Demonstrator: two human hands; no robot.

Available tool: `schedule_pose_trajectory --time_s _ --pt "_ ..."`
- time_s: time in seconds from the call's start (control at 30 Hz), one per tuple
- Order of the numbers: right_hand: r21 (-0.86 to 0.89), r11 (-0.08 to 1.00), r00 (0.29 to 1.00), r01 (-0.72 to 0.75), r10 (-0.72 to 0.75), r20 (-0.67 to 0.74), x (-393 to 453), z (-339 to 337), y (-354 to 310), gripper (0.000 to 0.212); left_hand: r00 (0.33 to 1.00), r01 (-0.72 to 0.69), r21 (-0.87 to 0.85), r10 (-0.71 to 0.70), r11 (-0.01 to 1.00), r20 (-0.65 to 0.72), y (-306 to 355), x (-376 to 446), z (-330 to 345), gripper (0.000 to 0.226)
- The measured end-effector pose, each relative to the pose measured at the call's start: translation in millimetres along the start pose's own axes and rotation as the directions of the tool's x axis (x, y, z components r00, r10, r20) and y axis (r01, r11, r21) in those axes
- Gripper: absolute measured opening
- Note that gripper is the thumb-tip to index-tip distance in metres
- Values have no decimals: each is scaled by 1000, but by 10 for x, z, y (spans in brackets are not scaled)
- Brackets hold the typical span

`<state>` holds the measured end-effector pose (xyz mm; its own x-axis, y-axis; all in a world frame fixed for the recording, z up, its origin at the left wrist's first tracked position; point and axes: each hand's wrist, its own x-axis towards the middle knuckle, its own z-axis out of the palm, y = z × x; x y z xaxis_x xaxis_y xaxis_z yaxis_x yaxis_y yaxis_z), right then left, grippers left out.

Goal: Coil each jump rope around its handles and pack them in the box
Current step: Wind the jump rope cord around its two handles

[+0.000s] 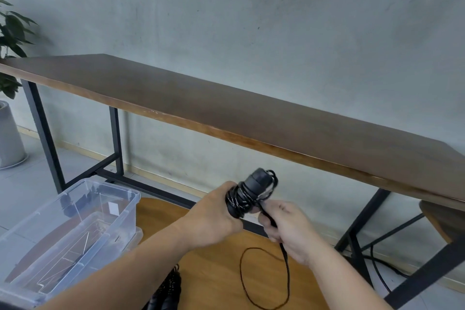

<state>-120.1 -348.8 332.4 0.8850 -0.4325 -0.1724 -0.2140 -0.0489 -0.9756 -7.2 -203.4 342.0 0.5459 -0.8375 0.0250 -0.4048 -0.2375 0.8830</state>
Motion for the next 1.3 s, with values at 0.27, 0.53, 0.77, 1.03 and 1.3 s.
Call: schedule_pose_trajectory --time_s 0.27,0.53,0.77,1.03,1.3 --pt "-522 853 997 17 -57 -61 -109 253 -93 34 980 68 440 23 895 -197 -26 111 -57 44" --pt "-777 630 1000 -15 -1 -20 -262 377 -185 39 941 136 754 156 643 -302 -89 162 36 39" --pt "-935 353 999 40 -11 38 -334 363 -426 29 960 31 916 243 401 -139 -183 106 136 36" --pt "-930 323 983 173 10 186 -297 179 -930 9 943 -209 903 322 375 84 -107 12 91 33" --pt "-676 700 944 228 12 331 -57 -164 -917 16 930 -366 631 287 684 228 -32 -80 22 31"
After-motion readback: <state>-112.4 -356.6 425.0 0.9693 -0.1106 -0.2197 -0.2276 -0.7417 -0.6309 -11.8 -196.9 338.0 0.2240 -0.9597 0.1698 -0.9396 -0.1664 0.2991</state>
